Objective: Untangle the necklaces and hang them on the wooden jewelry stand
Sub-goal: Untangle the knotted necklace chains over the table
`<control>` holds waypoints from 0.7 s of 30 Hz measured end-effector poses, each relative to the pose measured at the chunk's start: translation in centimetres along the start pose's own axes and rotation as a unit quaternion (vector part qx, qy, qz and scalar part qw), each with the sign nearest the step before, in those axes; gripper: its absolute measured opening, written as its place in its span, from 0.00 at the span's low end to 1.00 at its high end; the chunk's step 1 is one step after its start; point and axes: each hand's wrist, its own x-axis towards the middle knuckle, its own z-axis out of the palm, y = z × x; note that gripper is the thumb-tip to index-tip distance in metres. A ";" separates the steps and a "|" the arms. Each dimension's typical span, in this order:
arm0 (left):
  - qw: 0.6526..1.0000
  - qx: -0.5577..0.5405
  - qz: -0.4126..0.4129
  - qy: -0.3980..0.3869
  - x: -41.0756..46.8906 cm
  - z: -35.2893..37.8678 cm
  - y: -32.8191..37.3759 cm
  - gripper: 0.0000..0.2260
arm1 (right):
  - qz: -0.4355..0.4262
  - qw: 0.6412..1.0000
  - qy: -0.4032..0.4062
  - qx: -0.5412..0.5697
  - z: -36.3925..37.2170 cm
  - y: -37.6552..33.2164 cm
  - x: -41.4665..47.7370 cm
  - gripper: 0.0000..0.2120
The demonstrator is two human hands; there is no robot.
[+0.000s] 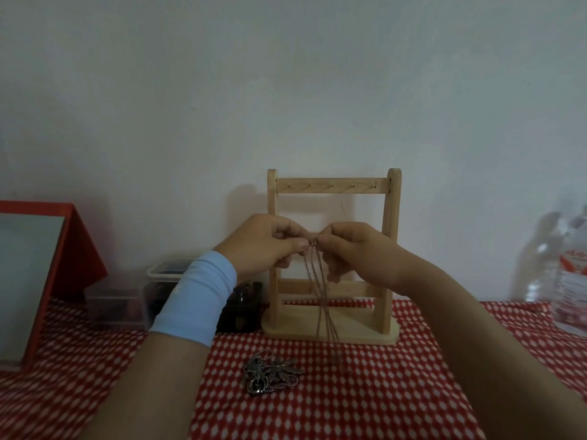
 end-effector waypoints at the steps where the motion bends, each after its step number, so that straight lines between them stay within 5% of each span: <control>1: 1.000 0.006 -0.008 -0.011 0.0 -0.1 -0.1 0.05 | -0.002 1.000 0.004 -0.022 -0.1 0.1 0.1 0.12; 8: 0.999 0.037 -0.013 -0.037 0.3 0.4 -0.9 0.05 | -0.008 0.997 0.025 -0.076 0.0 0.3 0.2 0.11; 13: 0.999 -0.001 -0.029 -0.023 0.3 0.6 -1.0 0.06 | -0.011 0.986 0.113 -0.122 0.1 0.2 0.2 0.12; 16: 0.999 -0.012 -0.040 -0.014 0.3 0.8 -1.0 0.06 | -0.019 0.982 0.154 -0.108 0.2 0.0 0.1 0.09; 21: 0.999 -0.010 -0.035 0.001 0.4 0.9 -0.9 0.05 | 0.036 0.994 0.106 0.008 0.6 -0.5 -0.1 0.13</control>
